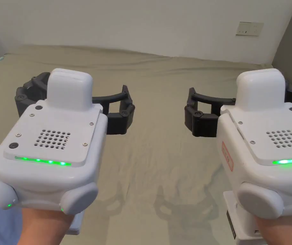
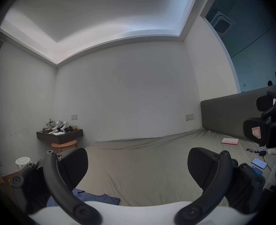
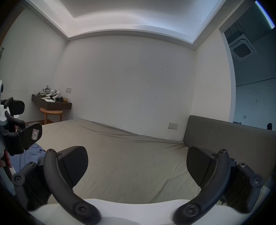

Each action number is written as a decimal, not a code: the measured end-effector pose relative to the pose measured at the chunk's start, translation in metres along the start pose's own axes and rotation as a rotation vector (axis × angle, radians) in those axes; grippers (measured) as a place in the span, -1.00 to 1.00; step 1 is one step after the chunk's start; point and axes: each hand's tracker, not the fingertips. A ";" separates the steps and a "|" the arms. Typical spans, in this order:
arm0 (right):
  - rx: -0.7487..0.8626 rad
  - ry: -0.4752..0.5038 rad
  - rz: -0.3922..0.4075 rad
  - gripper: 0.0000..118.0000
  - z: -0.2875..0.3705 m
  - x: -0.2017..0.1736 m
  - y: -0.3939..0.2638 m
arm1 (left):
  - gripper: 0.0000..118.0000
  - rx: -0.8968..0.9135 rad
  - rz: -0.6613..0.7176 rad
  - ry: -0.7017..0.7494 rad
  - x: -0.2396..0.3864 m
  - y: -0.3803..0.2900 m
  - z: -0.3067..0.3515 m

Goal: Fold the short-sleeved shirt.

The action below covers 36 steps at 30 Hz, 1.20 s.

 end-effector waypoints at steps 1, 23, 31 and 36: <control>-0.008 0.001 -0.005 1.00 0.000 -0.001 0.000 | 1.00 0.000 -0.003 -0.002 0.001 0.000 0.000; -0.064 0.044 0.013 -0.98 -0.005 0.000 -0.013 | -1.00 -0.053 0.010 -0.062 0.014 -0.005 -0.012; -0.059 0.027 0.000 -0.98 -0.005 0.005 -0.010 | -1.00 -0.060 -0.012 -0.083 0.018 -0.002 -0.014; -0.061 0.046 -0.007 -0.98 -0.009 0.001 -0.010 | -1.00 -0.066 -0.012 -0.065 0.010 -0.002 -0.012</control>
